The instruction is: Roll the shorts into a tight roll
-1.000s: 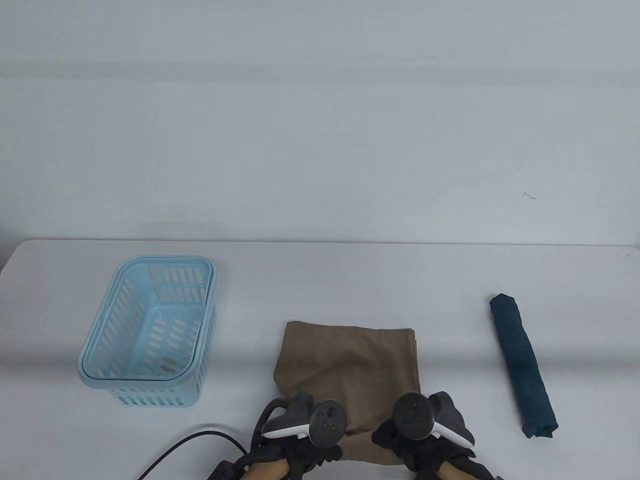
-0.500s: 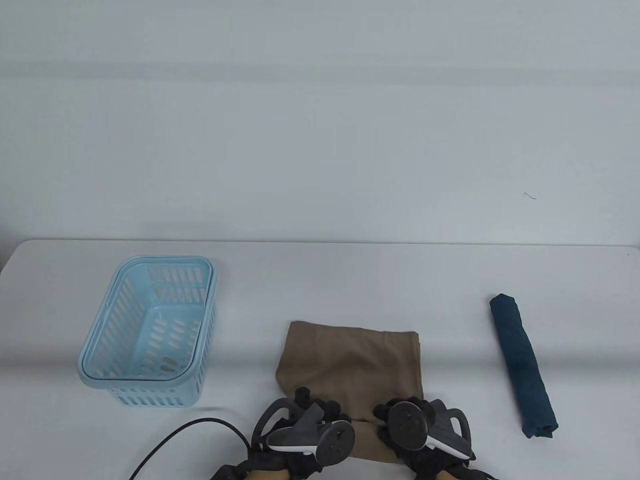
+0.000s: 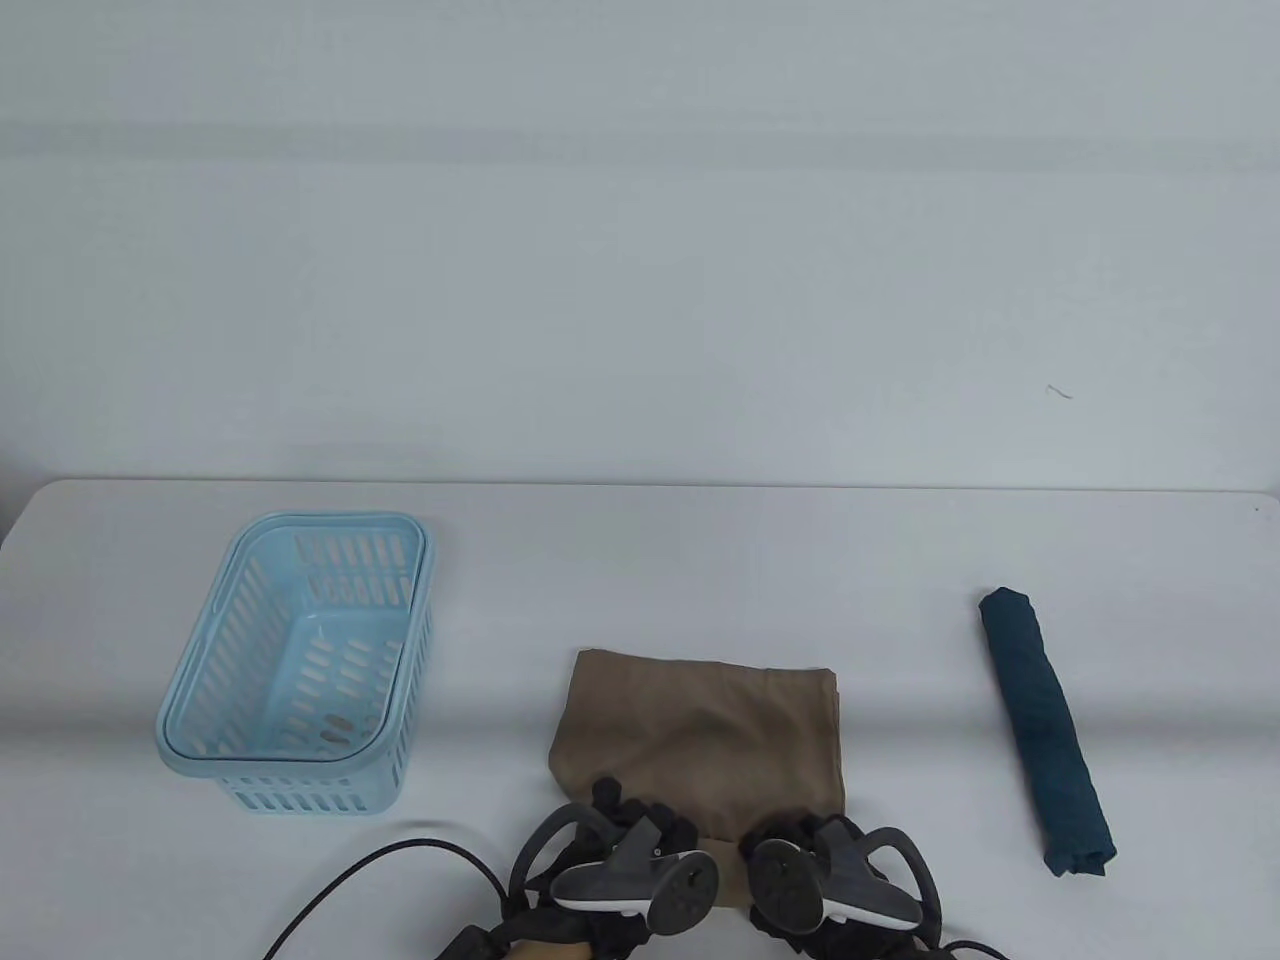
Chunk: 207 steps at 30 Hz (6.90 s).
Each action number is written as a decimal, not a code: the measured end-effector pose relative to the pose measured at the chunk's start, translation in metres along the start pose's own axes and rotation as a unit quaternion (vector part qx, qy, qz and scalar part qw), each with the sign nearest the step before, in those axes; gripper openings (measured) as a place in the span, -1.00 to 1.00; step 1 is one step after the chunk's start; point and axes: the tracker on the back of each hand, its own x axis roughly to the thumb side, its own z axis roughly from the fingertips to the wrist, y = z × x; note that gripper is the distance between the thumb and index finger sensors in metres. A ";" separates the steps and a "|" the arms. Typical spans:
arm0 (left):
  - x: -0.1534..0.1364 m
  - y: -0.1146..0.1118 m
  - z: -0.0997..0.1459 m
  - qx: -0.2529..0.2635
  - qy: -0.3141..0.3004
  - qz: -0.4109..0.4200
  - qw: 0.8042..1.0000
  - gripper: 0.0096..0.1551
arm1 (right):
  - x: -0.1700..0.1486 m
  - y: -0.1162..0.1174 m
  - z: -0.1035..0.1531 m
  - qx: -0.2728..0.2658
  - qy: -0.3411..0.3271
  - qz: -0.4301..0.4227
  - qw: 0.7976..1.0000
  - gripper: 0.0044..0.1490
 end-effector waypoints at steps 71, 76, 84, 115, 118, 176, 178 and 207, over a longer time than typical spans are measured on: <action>-0.020 0.030 0.020 0.071 -0.025 0.129 0.989 -0.30 | -0.051 -0.005 -0.007 -0.057 0.047 -0.204 0.976 -0.37; -0.013 0.039 0.026 0.062 -0.014 0.080 0.995 -0.47 | -0.047 -0.006 -0.005 -0.079 0.060 -0.175 0.980 -0.34; -0.015 0.016 0.010 0.052 0.020 0.033 0.998 -0.24 | -0.036 -0.011 0.005 -0.061 0.014 -0.073 0.995 -0.16; -0.028 0.018 -0.013 -0.074 0.043 0.160 0.983 -0.33 | -0.066 -0.007 -0.009 0.027 0.063 -0.227 0.971 -0.30; -0.034 0.023 -0.017 -0.042 0.075 0.142 0.986 -0.33 | -0.066 -0.007 -0.012 -0.015 0.098 -0.184 0.978 -0.25; -0.068 0.032 0.067 0.110 0.082 0.174 0.975 -0.24 | -0.120 -0.016 -0.037 0.000 0.246 -0.079 0.966 -0.31; -0.066 0.033 0.065 0.109 0.080 0.176 0.975 -0.24 | -0.135 -0.017 -0.034 0.004 0.275 -0.088 0.957 -0.31; -0.059 0.029 0.063 0.082 0.071 0.177 0.978 -0.24 | -0.207 -0.012 -0.012 -0.021 0.430 -0.145 0.891 -0.29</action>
